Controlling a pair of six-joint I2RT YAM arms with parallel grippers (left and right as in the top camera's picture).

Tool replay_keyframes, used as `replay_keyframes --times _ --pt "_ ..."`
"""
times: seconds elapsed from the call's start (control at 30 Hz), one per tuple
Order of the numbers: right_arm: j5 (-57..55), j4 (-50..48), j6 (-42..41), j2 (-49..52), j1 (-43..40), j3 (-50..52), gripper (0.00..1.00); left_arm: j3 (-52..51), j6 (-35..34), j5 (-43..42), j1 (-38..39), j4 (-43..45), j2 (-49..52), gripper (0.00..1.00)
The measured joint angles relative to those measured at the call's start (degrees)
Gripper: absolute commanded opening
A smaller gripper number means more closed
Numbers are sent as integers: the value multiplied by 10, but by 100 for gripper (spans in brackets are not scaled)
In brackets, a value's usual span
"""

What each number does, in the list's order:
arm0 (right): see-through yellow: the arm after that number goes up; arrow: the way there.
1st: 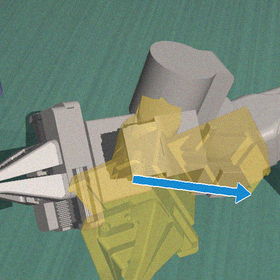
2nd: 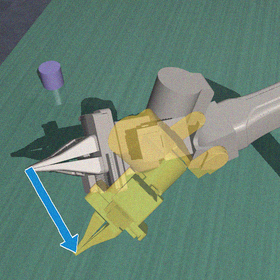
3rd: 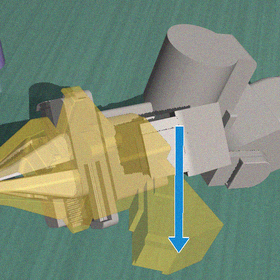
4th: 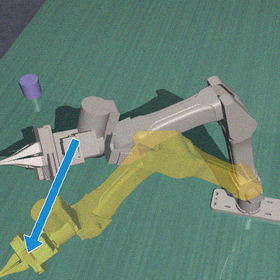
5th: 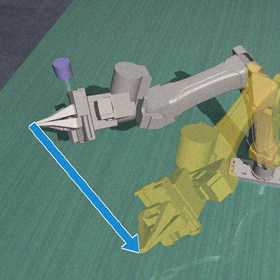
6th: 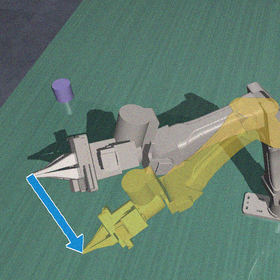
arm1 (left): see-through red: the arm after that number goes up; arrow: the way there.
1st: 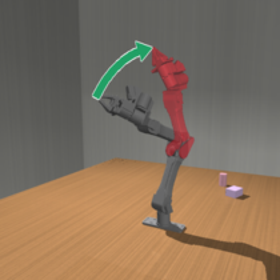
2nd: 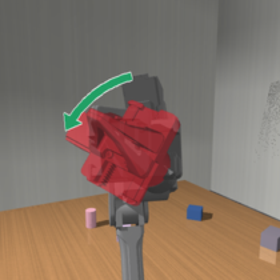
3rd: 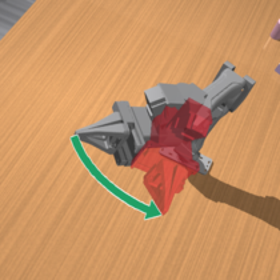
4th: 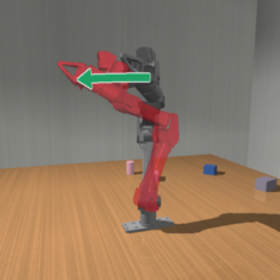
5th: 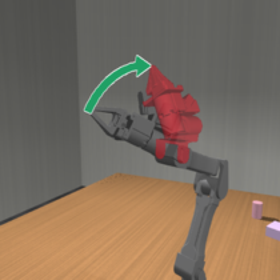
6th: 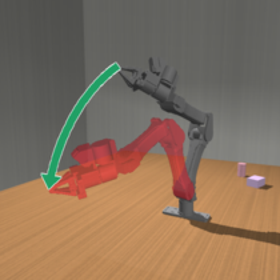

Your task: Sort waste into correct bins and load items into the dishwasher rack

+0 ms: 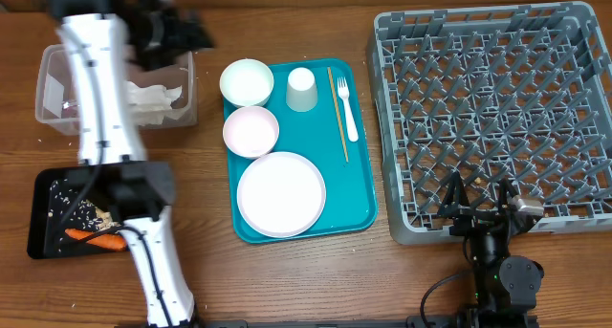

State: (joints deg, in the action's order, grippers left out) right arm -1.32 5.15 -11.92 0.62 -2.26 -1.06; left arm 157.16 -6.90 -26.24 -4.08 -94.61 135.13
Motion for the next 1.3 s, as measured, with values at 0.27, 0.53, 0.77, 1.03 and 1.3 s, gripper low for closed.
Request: replay_keyframes --times 0.27,0.53,0.77,1.03,1.3 --pt "0 0 0 0 0 0 100 -44 13 116 266 131 0 100" --pt "0 0 0 0 0 0 100 -132 -47 189 356 195 0 88" --pt "0 0 0 0 0 0 100 -180 -114 203 350 155 0 88" --pt "0 0 0 0 0 0 100 -25 -127 226 255 77 -41 100" --pt "0 0 0 0 0 0 100 9 -144 295 18 -19 -122 100"
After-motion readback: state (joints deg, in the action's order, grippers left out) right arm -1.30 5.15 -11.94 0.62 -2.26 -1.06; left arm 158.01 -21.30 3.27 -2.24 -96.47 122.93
